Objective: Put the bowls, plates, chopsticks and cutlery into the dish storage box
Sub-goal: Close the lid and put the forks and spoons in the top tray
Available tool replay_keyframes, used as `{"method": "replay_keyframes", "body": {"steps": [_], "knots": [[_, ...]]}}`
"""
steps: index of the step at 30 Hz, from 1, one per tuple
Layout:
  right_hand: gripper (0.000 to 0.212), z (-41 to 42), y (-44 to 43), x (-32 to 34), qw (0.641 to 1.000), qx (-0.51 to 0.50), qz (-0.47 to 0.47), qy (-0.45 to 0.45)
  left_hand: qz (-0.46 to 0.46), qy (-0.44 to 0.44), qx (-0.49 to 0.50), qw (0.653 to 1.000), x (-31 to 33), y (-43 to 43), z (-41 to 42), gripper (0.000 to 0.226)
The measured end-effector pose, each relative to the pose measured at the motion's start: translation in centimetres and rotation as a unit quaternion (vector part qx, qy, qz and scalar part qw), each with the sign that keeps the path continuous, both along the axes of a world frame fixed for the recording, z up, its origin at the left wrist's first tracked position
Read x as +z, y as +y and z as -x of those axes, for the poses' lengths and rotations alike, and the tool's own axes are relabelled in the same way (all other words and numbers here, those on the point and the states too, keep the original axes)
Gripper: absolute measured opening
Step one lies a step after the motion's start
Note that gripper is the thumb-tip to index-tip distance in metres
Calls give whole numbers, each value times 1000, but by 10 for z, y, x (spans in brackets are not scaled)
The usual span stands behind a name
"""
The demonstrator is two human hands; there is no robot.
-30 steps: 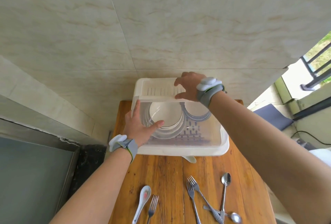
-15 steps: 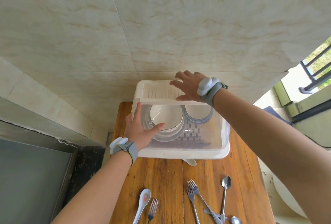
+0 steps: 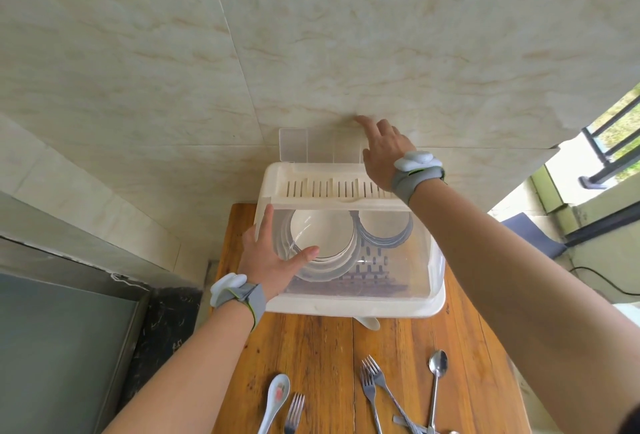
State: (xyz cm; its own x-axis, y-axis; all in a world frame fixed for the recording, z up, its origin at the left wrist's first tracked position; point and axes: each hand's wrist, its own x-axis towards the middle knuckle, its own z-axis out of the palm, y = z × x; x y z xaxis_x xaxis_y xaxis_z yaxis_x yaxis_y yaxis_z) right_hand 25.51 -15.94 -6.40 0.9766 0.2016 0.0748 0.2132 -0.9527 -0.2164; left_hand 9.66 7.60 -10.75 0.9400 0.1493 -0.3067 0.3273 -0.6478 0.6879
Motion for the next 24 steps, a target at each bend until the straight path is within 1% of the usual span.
{"method": "replay_keyframes", "body": {"steps": [4, 8, 11, 13, 15, 17, 19, 20, 22, 24], "knots": [[55, 14, -2, -1, 998, 6, 39, 49, -6, 5, -6, 1000, 0, 1, 0, 117], [45, 61, -5, -3, 998, -6, 20, 65, -16, 24, -14, 999, 3, 1, 2, 115], [42, 110, -6, -5, 995, 3, -10, 94, -73, 40, -22, 996, 7, 0, 1, 111], [41, 154, -9, -10, 996, 2, -15, 87, -104, 45, -22, 993, 13, -8, 12, 103], [40, 184, -13, -19, 998, 3, -27, 63, -133, 4, -19, 991, 16, -19, 18, 84], [39, 220, -19, -26, 998, -18, -53, 39, -179, -93, -38, 979, 13, -31, 37, 64], [42, 253, -27, -36, 995, -60, -75, 7, -218, -197, -76, 953, 3, -37, 64, 56], [45, 269, -33, -44, 993, -83, -82, -4, -223, -241, -98, 939, -4, -38, 81, 54], [49, 302, -44, -63, 988, -131, -82, 13, -210, -299, -155, 918, -19, -41, 118, 51], [49, 329, -57, -86, 974, -189, -90, 82, -183, -308, -219, 907, -36, -43, 150, 49]]}}
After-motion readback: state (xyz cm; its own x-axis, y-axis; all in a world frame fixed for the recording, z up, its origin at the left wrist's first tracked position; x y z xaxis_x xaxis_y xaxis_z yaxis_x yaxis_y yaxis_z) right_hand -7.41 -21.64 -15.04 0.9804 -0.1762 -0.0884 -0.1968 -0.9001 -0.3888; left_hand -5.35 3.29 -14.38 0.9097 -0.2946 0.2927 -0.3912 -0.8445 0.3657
